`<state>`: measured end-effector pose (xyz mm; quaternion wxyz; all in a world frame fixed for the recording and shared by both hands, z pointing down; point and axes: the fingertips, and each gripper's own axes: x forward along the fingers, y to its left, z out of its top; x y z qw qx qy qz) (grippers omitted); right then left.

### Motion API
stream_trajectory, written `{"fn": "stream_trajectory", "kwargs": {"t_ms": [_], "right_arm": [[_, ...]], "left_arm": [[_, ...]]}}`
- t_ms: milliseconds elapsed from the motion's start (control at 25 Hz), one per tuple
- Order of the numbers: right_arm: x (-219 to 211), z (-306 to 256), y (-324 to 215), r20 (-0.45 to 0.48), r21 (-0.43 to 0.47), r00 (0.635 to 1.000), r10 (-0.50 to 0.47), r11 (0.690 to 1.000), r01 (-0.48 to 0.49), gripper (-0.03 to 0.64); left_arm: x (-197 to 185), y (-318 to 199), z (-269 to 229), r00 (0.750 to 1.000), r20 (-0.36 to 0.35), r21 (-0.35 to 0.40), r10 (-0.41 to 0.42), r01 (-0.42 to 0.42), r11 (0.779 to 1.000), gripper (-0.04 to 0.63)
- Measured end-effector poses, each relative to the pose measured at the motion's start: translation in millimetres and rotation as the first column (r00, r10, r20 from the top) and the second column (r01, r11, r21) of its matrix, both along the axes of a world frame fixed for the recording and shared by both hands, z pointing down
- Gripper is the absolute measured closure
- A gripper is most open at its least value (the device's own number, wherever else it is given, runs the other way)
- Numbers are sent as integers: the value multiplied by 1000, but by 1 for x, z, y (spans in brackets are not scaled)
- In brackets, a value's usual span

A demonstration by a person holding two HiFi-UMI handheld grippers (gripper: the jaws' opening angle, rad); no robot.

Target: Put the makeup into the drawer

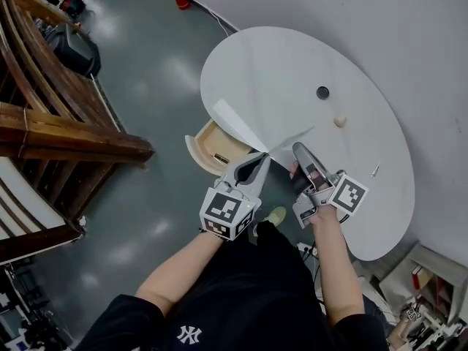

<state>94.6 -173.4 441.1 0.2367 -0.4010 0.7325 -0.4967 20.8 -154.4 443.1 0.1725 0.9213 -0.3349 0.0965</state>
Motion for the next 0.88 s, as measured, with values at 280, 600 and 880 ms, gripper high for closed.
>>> {"fn": "stream_trajectory", "kwargs": {"t_ms": [280,600,880], "right_arm": [[-93,5,-40,17,-6,987,-157,988,157,603],[-187,41,-74,40,-42,944,-327,944,329,603],[-237,67,-83,52,-84,918,-393,914,396,603]], "left_arm": [[-86,-29,7,988,4,-12,-157,157,987,584],[-170,-53,31,954,24,-45,-299,300,953,586],[-220,-60,56,929,37,-71,-368,370,926,584]]}}
